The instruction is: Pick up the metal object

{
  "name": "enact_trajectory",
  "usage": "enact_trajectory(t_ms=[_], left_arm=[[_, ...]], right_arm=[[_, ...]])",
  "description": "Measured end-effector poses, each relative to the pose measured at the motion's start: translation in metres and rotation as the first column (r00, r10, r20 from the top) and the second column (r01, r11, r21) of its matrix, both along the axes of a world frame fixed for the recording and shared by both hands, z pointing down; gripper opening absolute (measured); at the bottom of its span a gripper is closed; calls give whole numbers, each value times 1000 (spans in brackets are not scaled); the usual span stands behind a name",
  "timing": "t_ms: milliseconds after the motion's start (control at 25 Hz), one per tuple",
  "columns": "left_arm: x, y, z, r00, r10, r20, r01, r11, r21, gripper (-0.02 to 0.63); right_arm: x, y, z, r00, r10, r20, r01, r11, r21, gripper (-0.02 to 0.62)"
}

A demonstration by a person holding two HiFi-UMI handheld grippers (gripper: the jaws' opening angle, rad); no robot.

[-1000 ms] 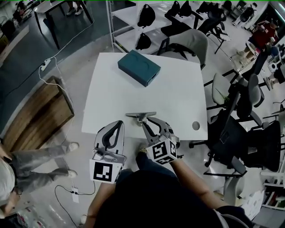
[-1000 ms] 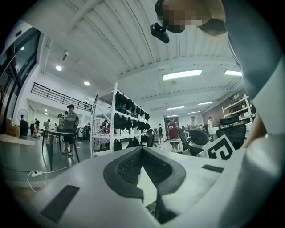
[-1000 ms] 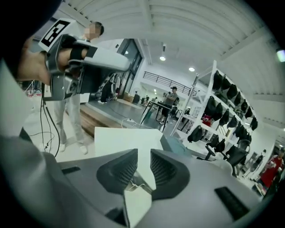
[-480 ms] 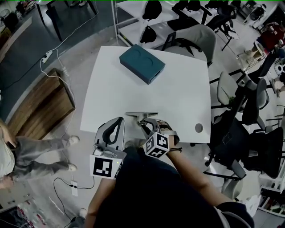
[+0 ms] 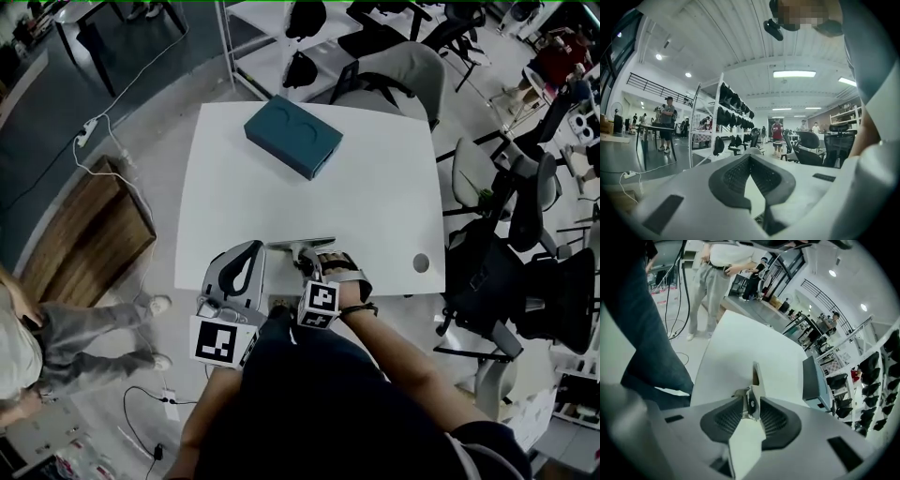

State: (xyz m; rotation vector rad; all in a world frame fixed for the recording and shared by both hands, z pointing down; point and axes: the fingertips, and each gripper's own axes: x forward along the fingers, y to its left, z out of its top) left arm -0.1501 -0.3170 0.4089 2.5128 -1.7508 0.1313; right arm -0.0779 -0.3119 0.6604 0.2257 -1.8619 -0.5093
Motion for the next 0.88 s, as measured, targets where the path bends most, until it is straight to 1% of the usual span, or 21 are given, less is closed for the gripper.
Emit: enact_trajectory(t_ms=[160,240,280,360,440,520,600,720,800,880], left_arm=[[-5,-6,5,1000,25,-14,-25,1000,-11,21],[-8,-9,7,999,36,-21,-36,999,-14,21],[-9,-10,8,999,41,-23,-42,999,-15,21],[-11,-11,9,998,49,-26,-50,999,-17,21],[-13,-13,9,998,53,-28,-54,998,-18,21],[-12,-16,9,998,60,-30,-60,998,-17,21],[-11,-17,9,997,67,-29,-68,998,-15,21],[-8,-20,8,997,76,-28,-76,997,-9,21],[-6,-24,6,996,80,-27,-80,997,0,21],[-5,-29,2,996,82,-24,-82,997,10,21]], right_arm=[[-4,-6,8,998,-26,-62,31,996,79,115],[-5,-12,9,997,-23,-74,32,991,131,88],[-7,-14,8,997,-21,-75,33,987,157,68],[-9,-19,3,997,-18,-69,31,980,195,49],[-11,-23,-4,999,-8,-51,19,978,209,31],[-10,-29,-10,999,6,-33,1,976,219,29],[-8,-35,-18,1000,22,-8,-20,971,239,28],[-5,-46,-45,996,59,60,-73,961,266,28],[-3,-58,-71,987,95,129,-129,949,287,28],[-1,-70,-100,967,137,216,-200,931,305,28]])
